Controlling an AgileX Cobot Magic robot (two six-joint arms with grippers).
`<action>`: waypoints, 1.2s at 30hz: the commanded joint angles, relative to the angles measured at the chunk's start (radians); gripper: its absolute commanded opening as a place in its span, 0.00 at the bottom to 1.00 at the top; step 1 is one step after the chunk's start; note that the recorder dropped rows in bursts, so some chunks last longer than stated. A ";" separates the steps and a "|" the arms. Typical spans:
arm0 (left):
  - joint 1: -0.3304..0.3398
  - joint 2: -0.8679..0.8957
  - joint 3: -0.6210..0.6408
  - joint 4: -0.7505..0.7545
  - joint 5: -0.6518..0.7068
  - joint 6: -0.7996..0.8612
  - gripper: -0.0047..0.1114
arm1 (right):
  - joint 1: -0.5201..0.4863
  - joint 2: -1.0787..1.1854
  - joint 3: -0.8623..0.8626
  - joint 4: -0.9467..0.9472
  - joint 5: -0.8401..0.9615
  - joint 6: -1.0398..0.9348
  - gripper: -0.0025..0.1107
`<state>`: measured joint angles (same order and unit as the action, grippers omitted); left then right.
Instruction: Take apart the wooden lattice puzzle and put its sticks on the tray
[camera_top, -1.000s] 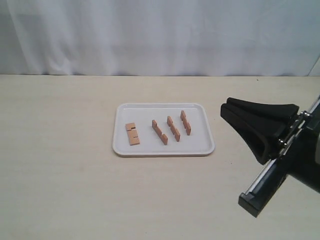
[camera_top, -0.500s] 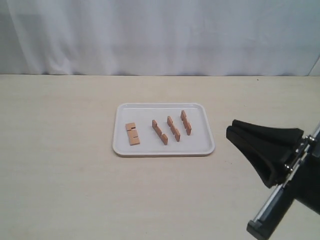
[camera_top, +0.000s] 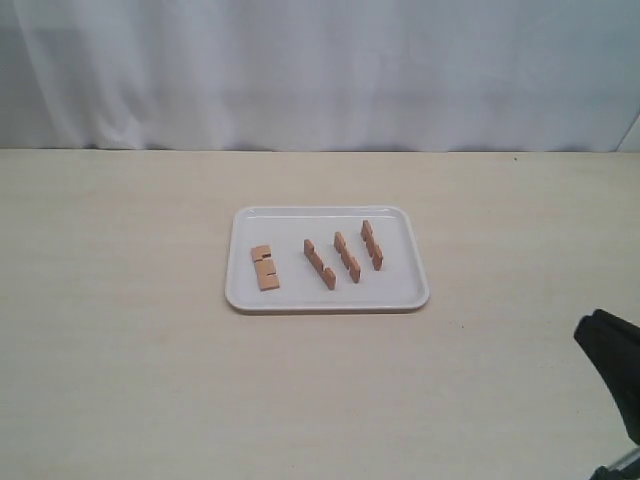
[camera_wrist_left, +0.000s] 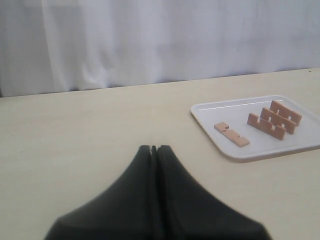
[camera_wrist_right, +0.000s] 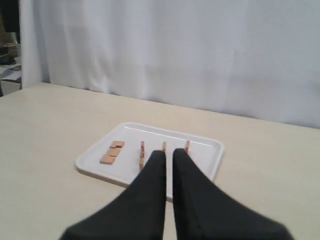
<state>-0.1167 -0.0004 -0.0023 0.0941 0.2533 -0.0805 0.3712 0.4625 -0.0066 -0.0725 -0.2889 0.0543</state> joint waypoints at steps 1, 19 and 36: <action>-0.001 0.000 0.002 -0.001 -0.012 -0.003 0.04 | -0.064 -0.124 0.007 0.009 0.197 0.023 0.06; -0.001 0.000 0.002 -0.001 -0.011 -0.003 0.04 | -0.278 -0.463 0.007 0.015 0.564 0.070 0.06; -0.001 0.000 0.002 -0.001 -0.011 -0.003 0.04 | -0.276 -0.463 0.007 -0.069 0.626 0.058 0.06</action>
<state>-0.1167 -0.0004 -0.0023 0.0941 0.2533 -0.0805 0.0992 0.0066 -0.0027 -0.1343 0.3252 0.1170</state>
